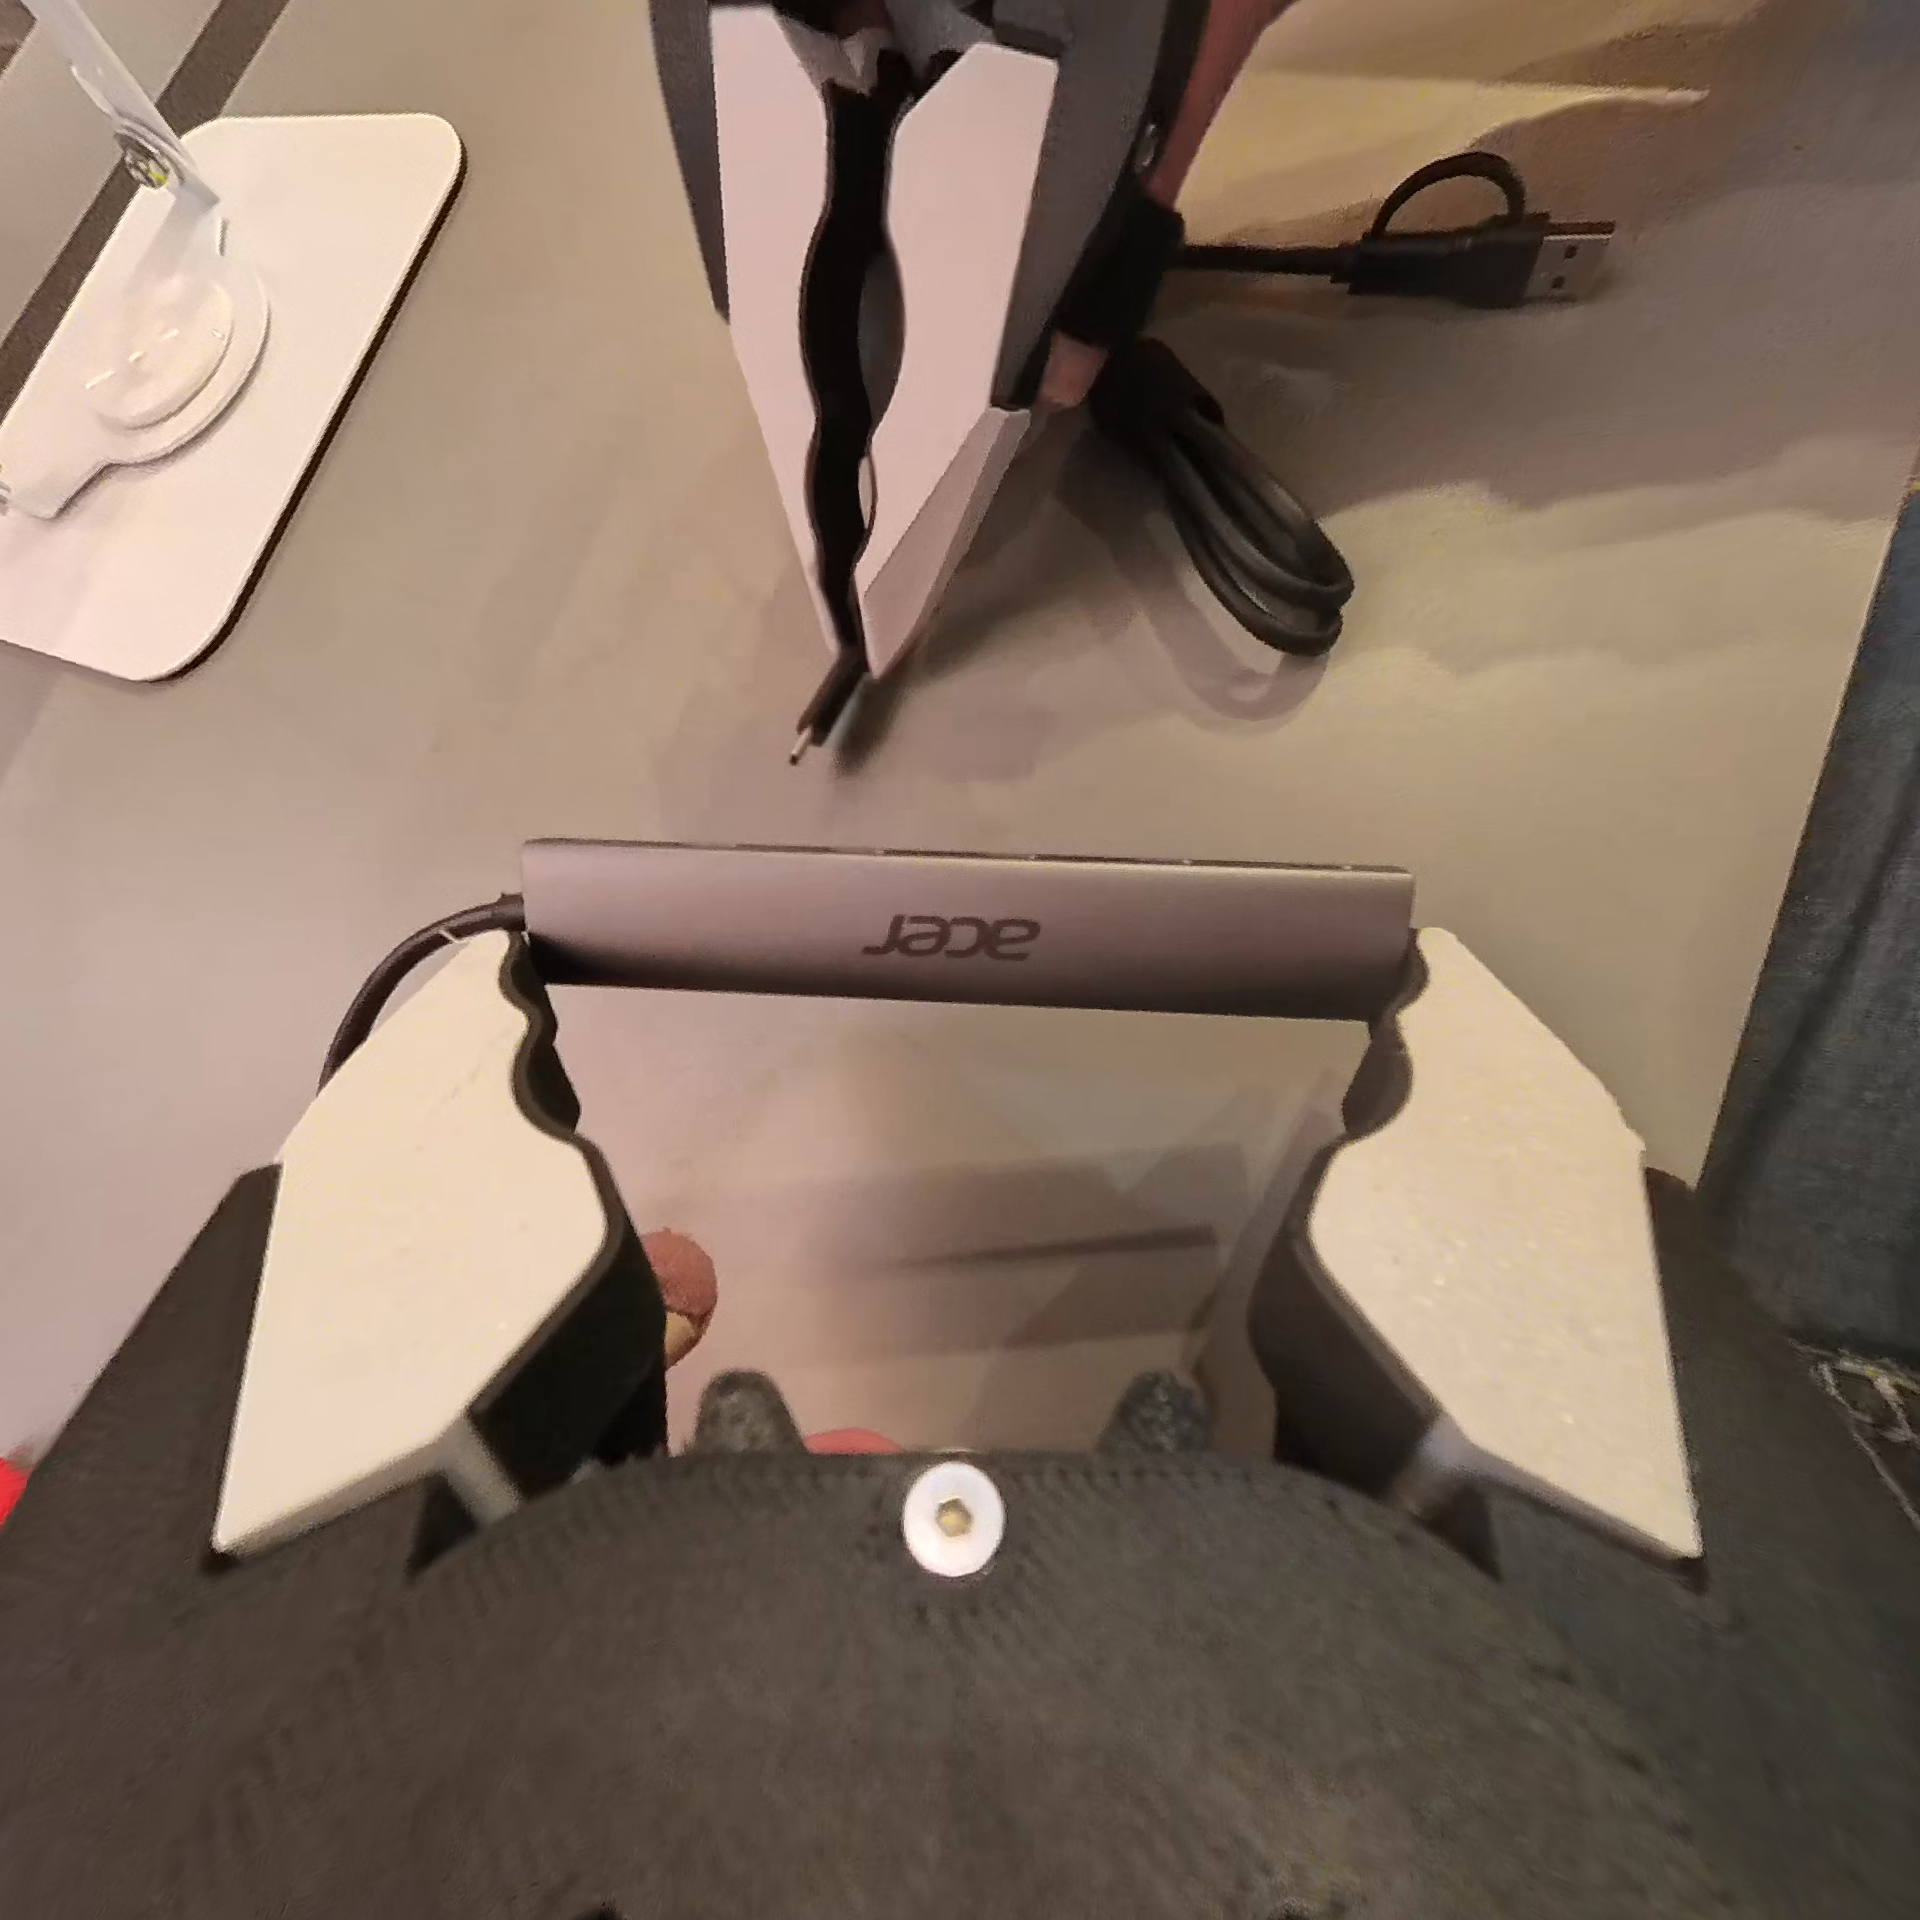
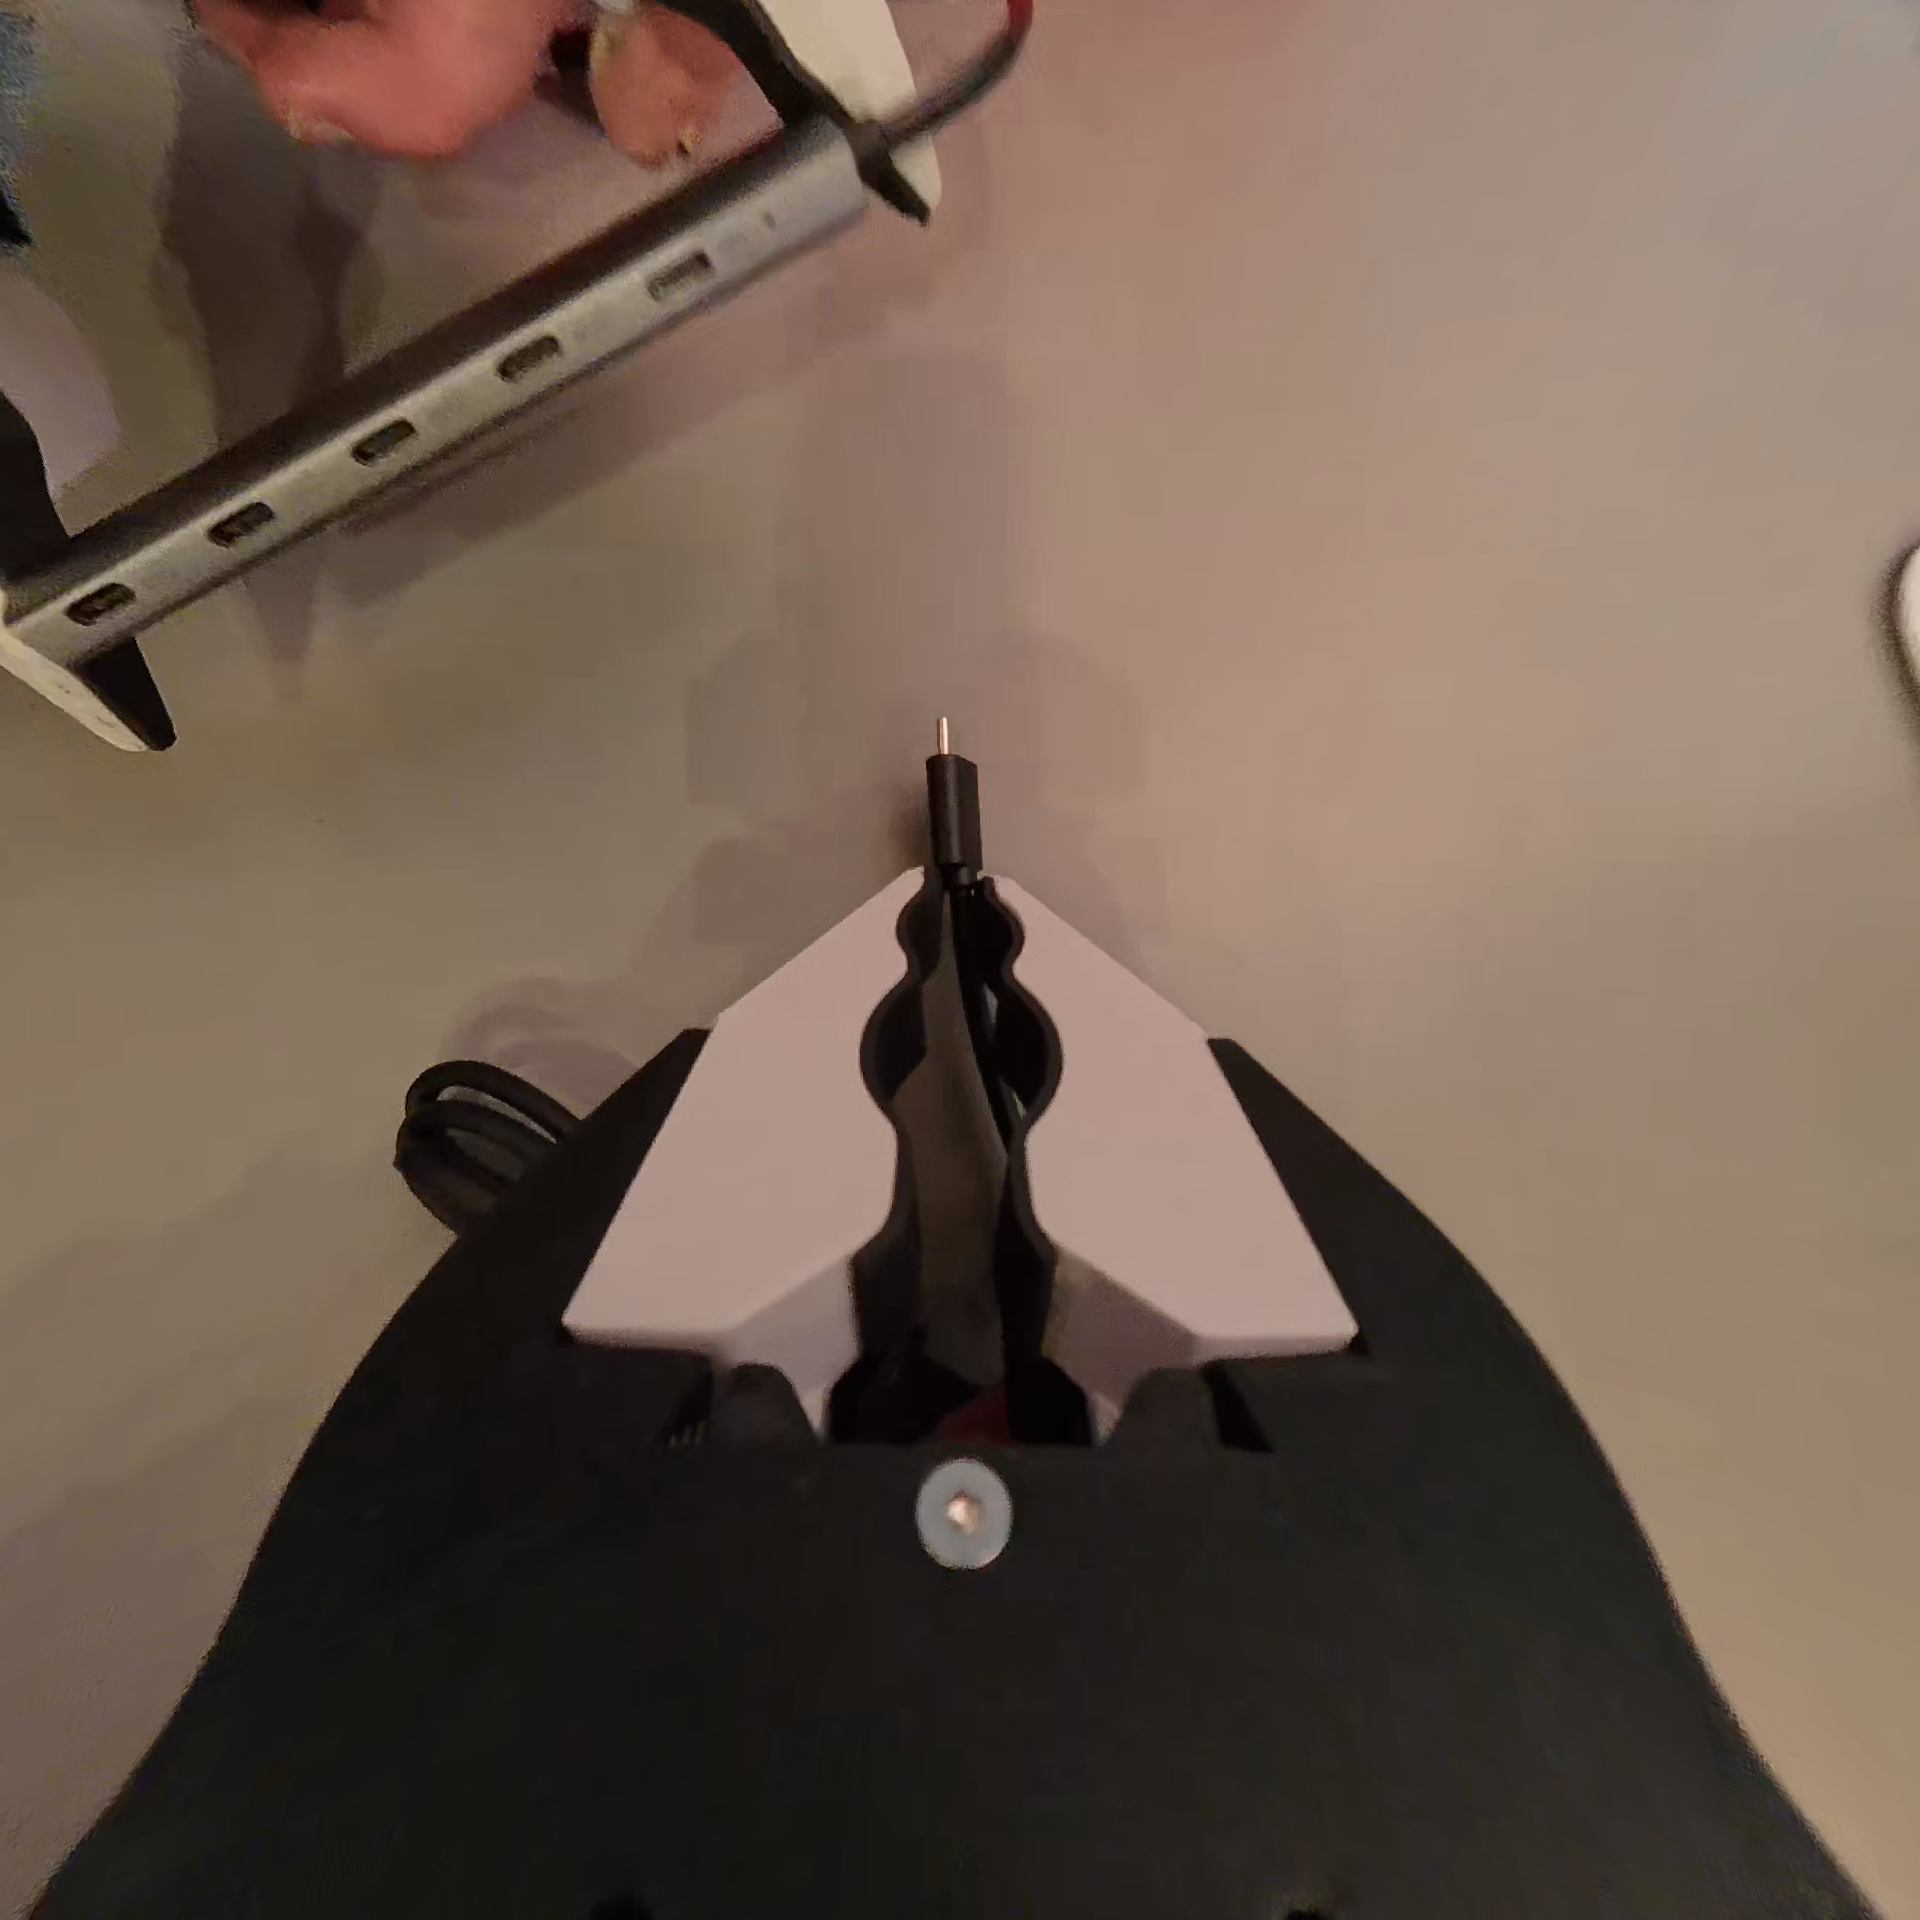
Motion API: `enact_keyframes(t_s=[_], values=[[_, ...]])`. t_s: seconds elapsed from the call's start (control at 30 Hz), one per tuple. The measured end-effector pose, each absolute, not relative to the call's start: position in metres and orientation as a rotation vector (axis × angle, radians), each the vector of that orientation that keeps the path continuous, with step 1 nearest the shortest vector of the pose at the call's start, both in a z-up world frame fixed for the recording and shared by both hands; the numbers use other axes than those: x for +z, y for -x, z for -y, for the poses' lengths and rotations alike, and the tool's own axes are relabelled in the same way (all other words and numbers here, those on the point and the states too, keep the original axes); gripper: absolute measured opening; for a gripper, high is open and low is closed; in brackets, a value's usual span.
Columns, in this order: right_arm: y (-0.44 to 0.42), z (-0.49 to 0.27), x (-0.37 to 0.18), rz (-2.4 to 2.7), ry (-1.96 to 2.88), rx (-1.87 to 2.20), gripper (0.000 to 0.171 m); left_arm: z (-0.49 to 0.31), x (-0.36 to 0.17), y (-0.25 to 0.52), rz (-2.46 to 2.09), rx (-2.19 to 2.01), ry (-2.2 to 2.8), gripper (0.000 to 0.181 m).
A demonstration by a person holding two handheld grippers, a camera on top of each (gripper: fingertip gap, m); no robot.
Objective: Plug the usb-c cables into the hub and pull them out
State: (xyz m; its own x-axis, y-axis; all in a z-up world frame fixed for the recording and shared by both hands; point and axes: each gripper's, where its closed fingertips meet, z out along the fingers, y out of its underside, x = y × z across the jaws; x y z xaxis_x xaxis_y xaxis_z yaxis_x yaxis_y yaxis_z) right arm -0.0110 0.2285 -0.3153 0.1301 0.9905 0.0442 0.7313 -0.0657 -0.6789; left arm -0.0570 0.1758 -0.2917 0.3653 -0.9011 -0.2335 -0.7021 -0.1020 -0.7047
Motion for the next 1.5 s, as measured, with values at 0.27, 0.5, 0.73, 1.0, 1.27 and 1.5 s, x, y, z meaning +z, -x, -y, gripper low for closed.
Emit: enact_keyframes(t_s=[0.27, 0.5, 0.73, 1.0, 1.27, 1.5], values=[[0.008, -0.225, -0.297, 1.627, 1.675, 0.428, 0.003, -0.187, -0.318, 0.062, -1.445, -0.23, 2.02, 0.143], [0.012, -0.217, -0.298, 1.649, 1.587, 0.351, 0.002, -0.188, -0.327, 0.06, -1.409, -0.292, 2.143, 0.143], [0.015, -0.213, -0.292, 1.656, 1.471, 0.258, 0.002, -0.184, -0.32, 0.057, -1.308, -0.455, 2.201, 0.143], [0.018, -0.204, -0.267, 1.626, 1.3, 0.193, 0.002, -0.184, -0.278, 0.048, -1.123, -0.721, 2.127, 0.089], [0.026, -0.189, -0.246, 1.631, 1.1, 0.036, 0.002, -0.185, -0.238, 0.036, -0.832, -1.192, 2.023, 0.025], [0.029, -0.185, -0.237, 1.602, 1.012, -0.077, 0.003, -0.174, -0.241, 0.031, -0.806, -1.319, 2.054, 0.03]])
